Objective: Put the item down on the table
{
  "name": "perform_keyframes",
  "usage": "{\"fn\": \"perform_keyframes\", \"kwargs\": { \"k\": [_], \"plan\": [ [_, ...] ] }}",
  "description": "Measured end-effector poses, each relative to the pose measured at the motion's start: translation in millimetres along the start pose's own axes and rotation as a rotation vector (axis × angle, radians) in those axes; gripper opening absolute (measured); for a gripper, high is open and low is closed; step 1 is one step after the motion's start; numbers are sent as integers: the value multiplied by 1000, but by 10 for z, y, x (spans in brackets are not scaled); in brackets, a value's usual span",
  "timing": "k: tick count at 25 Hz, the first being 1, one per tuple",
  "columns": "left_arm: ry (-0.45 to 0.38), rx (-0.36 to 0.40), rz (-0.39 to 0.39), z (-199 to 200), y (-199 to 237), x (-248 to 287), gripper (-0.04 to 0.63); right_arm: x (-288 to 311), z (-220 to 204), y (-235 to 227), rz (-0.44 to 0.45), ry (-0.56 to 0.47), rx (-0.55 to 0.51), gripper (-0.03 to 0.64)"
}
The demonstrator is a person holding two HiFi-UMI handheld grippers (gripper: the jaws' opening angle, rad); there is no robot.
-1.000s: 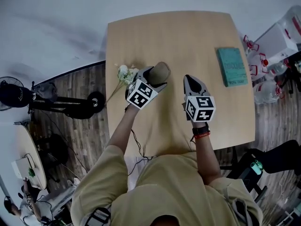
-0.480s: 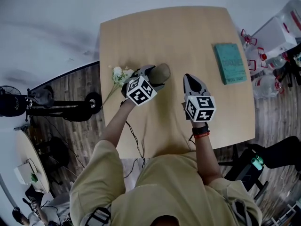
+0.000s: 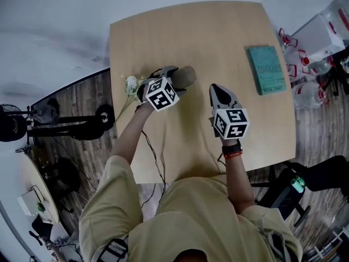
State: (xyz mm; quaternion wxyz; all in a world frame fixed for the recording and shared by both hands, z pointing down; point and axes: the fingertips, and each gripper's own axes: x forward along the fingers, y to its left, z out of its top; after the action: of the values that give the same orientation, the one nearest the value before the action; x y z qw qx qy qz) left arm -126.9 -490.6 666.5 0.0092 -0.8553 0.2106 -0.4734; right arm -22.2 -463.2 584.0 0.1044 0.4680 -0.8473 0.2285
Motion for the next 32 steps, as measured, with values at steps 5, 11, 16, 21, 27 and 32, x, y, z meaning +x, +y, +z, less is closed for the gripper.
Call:
{"fn": "perform_keyframes", "kwargs": {
  "k": [5, 11, 16, 21, 27, 32],
  "plan": [
    [14, -26, -21, -115, 3, 163, 374, 127, -174, -29, 21, 75, 29, 14],
    [53, -18, -56, -239, -56, 361, 374, 194, -339, -106, 29, 121, 54, 14],
    [83, -5, -89, -314, -79, 494, 374, 260, -453, -159, 29, 149, 69, 14],
    [127, 33, -119, -340, -114, 647, 374, 314, -542, -206, 33, 167, 77, 15],
    [170, 92, -140, -361, -151, 838, 374, 364, -646, -256, 33, 186, 101, 15],
    [211, 150, -160, -428, -213, 975, 374, 385, -710, -288, 42, 202, 111, 15]
  ]
}}
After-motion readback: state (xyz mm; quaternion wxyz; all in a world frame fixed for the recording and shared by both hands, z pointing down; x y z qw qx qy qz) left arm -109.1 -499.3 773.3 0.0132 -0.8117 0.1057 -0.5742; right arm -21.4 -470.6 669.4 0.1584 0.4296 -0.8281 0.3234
